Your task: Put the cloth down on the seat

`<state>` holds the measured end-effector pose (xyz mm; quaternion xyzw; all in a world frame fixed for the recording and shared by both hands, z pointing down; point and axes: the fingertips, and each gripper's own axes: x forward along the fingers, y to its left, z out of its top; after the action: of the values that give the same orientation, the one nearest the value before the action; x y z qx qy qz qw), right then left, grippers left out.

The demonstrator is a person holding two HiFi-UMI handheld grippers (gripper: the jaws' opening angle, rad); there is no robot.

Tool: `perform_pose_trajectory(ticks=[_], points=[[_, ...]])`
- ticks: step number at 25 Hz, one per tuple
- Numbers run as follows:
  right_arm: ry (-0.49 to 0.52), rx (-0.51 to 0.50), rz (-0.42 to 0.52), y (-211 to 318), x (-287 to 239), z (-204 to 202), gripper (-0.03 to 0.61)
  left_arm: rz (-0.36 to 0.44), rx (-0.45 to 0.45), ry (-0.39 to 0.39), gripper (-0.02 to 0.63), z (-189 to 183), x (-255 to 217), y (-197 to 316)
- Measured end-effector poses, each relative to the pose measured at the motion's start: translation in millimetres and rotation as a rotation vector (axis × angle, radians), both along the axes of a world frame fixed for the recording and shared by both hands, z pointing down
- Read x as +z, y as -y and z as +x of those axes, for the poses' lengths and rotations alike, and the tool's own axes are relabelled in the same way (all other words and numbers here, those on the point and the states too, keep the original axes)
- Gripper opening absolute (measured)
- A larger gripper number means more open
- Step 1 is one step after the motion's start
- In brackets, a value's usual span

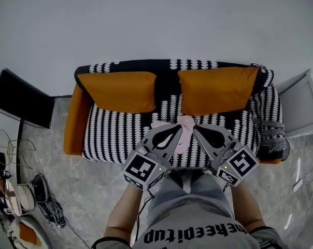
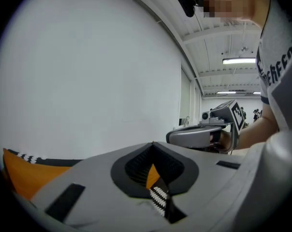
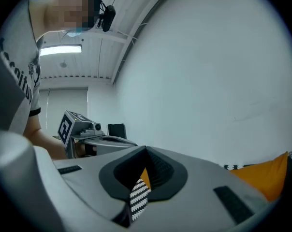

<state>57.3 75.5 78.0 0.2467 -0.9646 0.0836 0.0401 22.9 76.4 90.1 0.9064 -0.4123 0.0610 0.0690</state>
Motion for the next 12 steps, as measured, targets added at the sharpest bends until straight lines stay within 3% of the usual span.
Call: perform_pose_trajectory(ticks=[9, 12], points=[[0.007, -0.053, 0.036, -5.7, -13.6, -1.1, -0.006, -0.007, -0.032, -0.026, 0.008, 6.1, -15.7, -9.0], [0.011, -0.064, 0.039, -7.1, -15.5, 0.1, -0.006, 0.025, -0.037, -0.018, 0.008, 7.0, -18.3, -9.2]])
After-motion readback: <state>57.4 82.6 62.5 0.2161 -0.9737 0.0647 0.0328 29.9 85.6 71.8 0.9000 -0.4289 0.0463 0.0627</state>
